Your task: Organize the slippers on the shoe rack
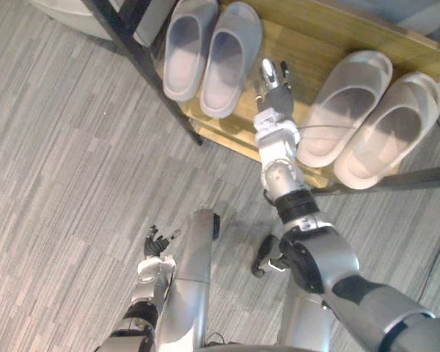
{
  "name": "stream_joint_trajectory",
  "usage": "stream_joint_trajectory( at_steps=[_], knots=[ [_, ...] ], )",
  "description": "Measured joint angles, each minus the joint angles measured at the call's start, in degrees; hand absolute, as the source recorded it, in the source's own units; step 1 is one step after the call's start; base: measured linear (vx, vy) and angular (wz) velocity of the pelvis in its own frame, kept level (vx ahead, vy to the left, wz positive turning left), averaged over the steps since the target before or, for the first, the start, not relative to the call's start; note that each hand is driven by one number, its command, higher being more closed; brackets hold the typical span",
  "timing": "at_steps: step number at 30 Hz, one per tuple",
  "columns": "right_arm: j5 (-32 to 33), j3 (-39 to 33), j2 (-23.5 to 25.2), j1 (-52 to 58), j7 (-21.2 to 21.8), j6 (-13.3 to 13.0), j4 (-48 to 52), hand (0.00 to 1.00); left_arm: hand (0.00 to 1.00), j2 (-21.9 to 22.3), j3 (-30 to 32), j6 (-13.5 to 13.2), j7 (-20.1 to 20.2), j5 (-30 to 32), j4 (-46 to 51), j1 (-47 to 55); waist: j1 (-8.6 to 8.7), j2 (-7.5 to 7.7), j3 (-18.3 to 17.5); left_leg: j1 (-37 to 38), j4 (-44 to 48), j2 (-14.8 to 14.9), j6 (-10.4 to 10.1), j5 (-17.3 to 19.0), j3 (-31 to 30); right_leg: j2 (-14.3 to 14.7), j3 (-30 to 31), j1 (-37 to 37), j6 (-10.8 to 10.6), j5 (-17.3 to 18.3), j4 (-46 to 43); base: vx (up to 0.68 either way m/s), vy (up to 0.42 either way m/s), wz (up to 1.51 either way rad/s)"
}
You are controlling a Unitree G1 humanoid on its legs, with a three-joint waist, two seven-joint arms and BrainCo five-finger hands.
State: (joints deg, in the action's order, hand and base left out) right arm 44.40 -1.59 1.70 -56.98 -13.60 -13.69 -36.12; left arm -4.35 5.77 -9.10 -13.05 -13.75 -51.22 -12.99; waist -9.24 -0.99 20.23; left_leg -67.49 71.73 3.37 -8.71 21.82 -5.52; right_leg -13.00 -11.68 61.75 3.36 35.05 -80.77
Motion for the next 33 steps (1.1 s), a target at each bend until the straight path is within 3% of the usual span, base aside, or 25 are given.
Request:
stream_joint_trajectory(
  at_steps=[7, 9, 13, 17, 19, 23, 27, 31, 33],
  knots=[
    [-15.5, 6.6, -2.0, 9.8, -1.7, 2.5, 8.1, 0.0, 0.0, -0.7, 0.6, 0.8, 1.3, 0.1, 0.0, 2.2, 1.4, 0.22, -0.2, 8.3, -6.5, 1.1, 0.5, -1.1, 0.9, 1.3, -0.4, -7.9, -0.2, -2.1, 7.0, 0.03, -0.01, -0.07],
    [-21.8, 9.2, -2.2, 14.4, -1.4, 3.4, 11.8, 0.0, 0.0, -0.7, 1.8, 0.9, 2.0, 0.2, 0.0, 3.3, 2.67, 0.58, -0.5, 13.0, -10.6, 1.2, 0.7, -2.1, 1.7, 1.3, -0.6, -12.1, -0.6, -3.3, 10.8, 0.1, -0.01, -0.05],
    [-33.6, 13.2, -3.0, 31.3, -0.4, 4.7, 19.7, 0.0, 0.0, 0.8, -1.8, 1.1, 4.2, 3.6, -0.2, 6.5, 4.26, 1.12, -3.9, 24.7, -21.6, 2.2, 2.5, -4.8, 6.0, 1.5, -0.6, -22.9, -1.6, -6.9, 21.9, 0.12, 0.044, -0.08],
    [-39.8, 14.9, -2.9, 42.8, 0.8, 5.6, 23.1, 0.0, 0.0, 1.3, -3.7, 1.2, 5.0, 5.9, -0.4, 8.4, 5.07, 1.81, -5.4, 33.1, -29.2, 2.8, 3.3, -6.6, 8.8, 2.2, -0.2, -30.4, -2.7, -9.9, 29.9, 0.11, 0.097, -0.19],
    [-44.6, 15.2, -2.9, 52.7, 2.9, 6.0, 24.2, 0.0, 0.0, 1.4, -6.5, 1.8, 5.9, 7.9, -1.3, 9.9, 6.18, 2.46, -7.8, 39.9, -36.7, 3.0, 3.9, -8.8, 11.2, 2.8, -0.1, -36.6, -3.7, -12.9, 37.5, 0.14, 0.119, -0.15],
    [-49.0, 12.7, -2.8, 64.7, 4.7, 6.7, 23.8, 0.0, 0.0, 2.1, -10.4, 2.5, 7.0, 11.5, -2.6, 12.3, 6.66, 3.15, -11.6, 49.1, -47.3, 2.6, 4.4, -12.2, 14.1, 3.6, 0.4, -44.4, -4.8, -16.9, 47.8, 0.13, 0.088, -0.2],
    [-51.2, 7.5, -2.8, 67.6, 6.2, 6.7, 12.2, 0.0, 0.0, 3.3, -12.2, 3.2, 7.6, 13.8, -5.2, 13.6, 8.6, 3.71, -14.6, 57.0, -58.5, 0.9, 4.8, -16.6, 15.8, 3.6, 1.2, -50.0, -5.8, -20.0, 55.4, 0.09, 0.062, -0.12],
    [-50.9, 1.3, -4.0, 67.8, 7.5, 7.4, -5.5, 0.0, 0.0, 2.9, -14.0, 3.3, 8.3, 15.6, -7.6, 13.7, 9.44, 2.22, -16.0, 63.5, -68.2, 0.3, 4.6, -21.0, 16.5, 4.7, 1.5, -54.0, -6.1, -22.8, 61.3, 0.06, 0.026, -0.09],
    [-48.7, -1.9, -4.5, 67.8, 7.7, 7.5, -9.6, 0.0, 0.0, 2.8, -14.1, 3.3, 8.3, 16.0, -8.0, 13.8, 9.45, 1.68, -16.3, 64.7, -70.1, 0.3, 4.6, -21.9, 17.0, 5.1, 2.2, -54.3, -6.0, -23.4, 62.2, 0.02, 0.0, -0.2]
  ],
)
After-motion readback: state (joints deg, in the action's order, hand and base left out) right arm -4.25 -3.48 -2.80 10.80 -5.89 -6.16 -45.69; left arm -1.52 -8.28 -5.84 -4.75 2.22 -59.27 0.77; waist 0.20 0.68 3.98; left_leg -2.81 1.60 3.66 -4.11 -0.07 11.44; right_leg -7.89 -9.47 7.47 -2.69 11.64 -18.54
